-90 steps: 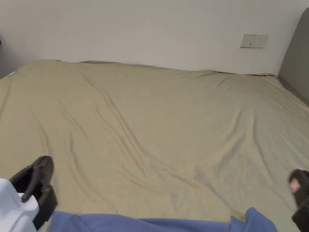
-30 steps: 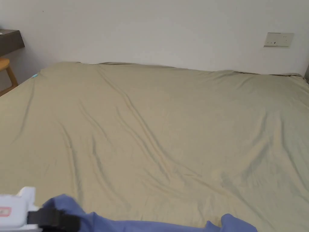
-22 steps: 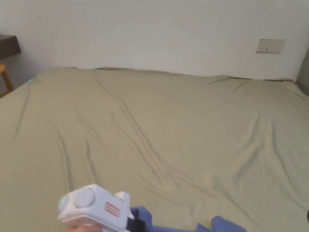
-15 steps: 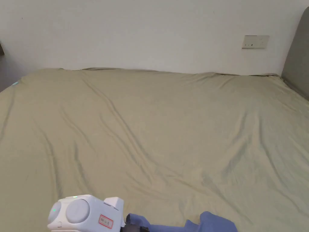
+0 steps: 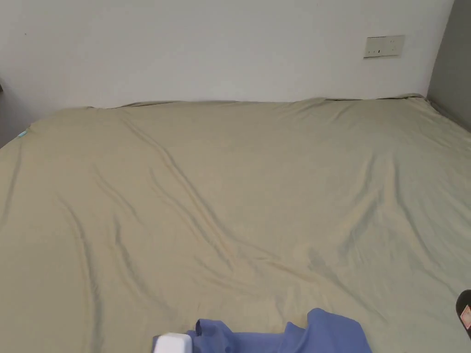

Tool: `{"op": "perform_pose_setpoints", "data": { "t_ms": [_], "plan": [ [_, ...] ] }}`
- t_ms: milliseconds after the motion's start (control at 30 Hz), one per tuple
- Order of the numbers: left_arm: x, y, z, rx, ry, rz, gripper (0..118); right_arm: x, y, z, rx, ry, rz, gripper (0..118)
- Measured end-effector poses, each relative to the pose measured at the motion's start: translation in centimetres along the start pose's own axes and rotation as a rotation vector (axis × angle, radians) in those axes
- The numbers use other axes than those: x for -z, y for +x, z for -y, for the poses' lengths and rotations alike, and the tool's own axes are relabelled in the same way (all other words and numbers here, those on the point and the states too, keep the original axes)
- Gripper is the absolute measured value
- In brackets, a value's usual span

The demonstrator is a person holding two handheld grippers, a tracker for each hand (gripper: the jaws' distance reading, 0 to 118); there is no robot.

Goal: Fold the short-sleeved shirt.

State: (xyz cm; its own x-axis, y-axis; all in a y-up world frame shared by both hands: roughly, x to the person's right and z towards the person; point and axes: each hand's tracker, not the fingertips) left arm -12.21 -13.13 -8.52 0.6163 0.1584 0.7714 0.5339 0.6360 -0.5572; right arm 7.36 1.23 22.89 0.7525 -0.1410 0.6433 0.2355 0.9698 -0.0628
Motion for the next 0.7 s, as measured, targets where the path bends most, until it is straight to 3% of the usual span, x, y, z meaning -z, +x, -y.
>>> {"op": "perform_pose_setpoints", "data": {
  "t_ms": [67, 167, 300, 400, 533, 567, 633, 667, 700],
  "plan": [
    [0.8, 3.6, -0.1, 0.097, 0.018, 0.074, 0, -0.2, 0.2, -0.1, -0.005, 0.0, 0.01, 2],
    [2.4, 7.0, -0.9, 0.085, 0.021, 0.222, 0, -0.5, 0.7, 0.0, -0.003, 0.0, 0.029, 2],
    [1.4, 6.4, -1.9, 0.077, 0.028, 0.189, 0, -1.2, 1.1, -0.5, -0.009, 0.008, 0.051, 2],
    [-3.1, 1.1, -3.9, -0.117, 0.119, 0.291, 0, -1.3, 1.3, -1.0, -0.019, 0.018, 0.058, 2],
    [-6.4, -9.7, -4.3, -0.477, 0.143, 0.566, 4, -0.6, 1.2, -0.8, 0.003, 0.021, 0.056, 2],
    [-6.1, -12.5, -3.6, -0.575, 0.096, 0.681, 18, -0.4, 1.1, -0.7, 0.007, 0.018, 0.054, 2],
    [-5.3, -16.5, -2.0, -0.674, 0.017, 0.831, 105, -0.1, 0.7, -0.5, 0.011, 0.009, 0.037, 2],
    [-4.6, -17.6, -1.1, -0.678, -0.021, 0.858, 118, 0.0, 0.4, -0.4, 0.008, 0.005, 0.03, 2],
    [-5.0, -19.4, -0.4, -0.743, 0.028, 0.857, 116, 0.0, 0.2, -0.3, 0.002, -0.001, 0.021, 2]
  ]
}}
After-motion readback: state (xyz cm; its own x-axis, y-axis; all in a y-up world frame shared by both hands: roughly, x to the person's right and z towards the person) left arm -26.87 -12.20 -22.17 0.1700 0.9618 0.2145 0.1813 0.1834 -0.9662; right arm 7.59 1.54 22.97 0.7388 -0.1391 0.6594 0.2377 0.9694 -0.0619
